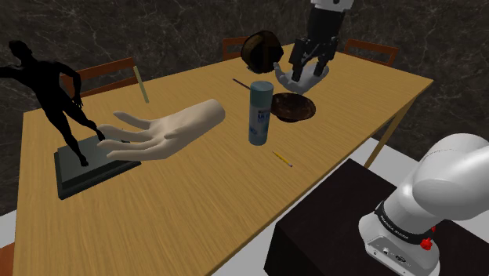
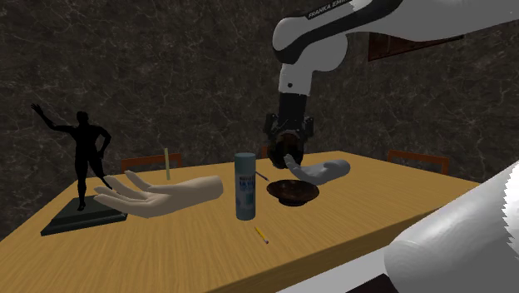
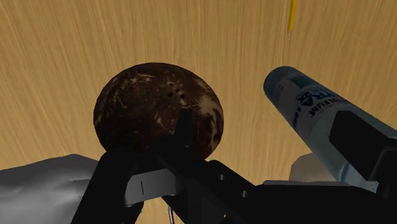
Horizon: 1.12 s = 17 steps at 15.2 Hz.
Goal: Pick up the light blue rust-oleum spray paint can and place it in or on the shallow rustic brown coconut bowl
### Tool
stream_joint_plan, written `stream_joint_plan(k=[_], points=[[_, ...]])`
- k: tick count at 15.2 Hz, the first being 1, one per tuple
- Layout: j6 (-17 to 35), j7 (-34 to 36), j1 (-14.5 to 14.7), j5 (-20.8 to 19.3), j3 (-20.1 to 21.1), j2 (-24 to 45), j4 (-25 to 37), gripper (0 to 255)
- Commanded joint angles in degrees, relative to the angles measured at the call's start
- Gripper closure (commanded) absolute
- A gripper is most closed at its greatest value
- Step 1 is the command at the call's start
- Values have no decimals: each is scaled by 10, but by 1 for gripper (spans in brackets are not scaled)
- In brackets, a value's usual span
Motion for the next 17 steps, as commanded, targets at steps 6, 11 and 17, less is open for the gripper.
stream_joint_plan(k=[6, 11, 17], points=[[18, 84, 16, -22, 85, 129, 108, 0], [33, 120, 22, -44, 117, 187, 145, 0], [76, 120, 23, -43, 118, 186, 102, 0]])
